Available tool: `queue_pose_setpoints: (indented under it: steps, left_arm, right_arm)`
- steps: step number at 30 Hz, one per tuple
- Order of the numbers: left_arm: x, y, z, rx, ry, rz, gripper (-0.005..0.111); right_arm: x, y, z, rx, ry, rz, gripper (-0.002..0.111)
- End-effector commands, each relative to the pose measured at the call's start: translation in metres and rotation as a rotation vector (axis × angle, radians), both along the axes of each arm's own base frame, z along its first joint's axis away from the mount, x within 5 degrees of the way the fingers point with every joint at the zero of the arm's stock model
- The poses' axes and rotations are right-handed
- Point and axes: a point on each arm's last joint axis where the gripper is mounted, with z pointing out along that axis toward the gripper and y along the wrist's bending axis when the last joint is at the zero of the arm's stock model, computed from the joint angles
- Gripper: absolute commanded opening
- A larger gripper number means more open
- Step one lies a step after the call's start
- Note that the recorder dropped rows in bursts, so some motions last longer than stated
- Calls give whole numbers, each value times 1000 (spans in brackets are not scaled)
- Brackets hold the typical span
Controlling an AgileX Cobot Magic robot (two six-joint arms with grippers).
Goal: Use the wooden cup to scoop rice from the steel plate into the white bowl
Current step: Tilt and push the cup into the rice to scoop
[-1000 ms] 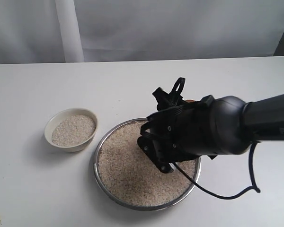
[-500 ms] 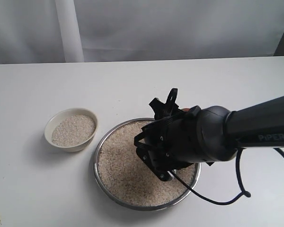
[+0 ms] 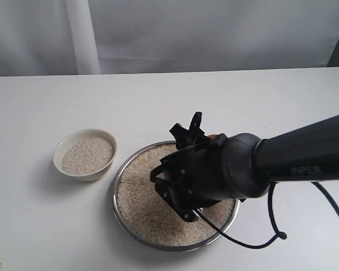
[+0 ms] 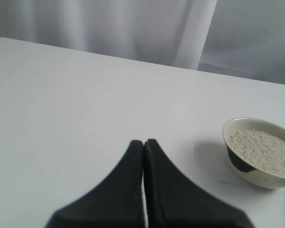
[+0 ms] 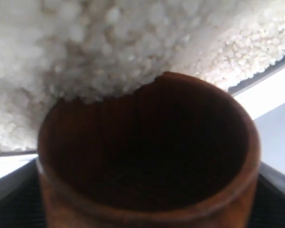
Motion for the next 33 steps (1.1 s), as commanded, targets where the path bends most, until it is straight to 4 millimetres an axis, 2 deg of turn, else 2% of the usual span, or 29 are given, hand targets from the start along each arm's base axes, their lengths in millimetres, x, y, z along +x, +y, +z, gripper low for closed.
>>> queue_pose_setpoints:
  steps: [1,6,11,24,33]
  left_arm:
    - [0,-1,2,-6,-9,-8,0]
    - [0,-1,2,-6,-9,-8,0]
    - [0,-1,2,-6,-9,-8,0]
    - [0,-1,2,-6,-9,-8,0]
    - [0,-1,2,-6,-9,-8,0]
  right_arm:
    - [2,9,-5,-6,-2,-33,0]
    - [0,27,-1,28,6,7,0]
    - [-5,37,0,35,44,21,0]
    - [-14,42,-5,80,126,10,0]
    - [-19,47,-11,178,191,-18,0]
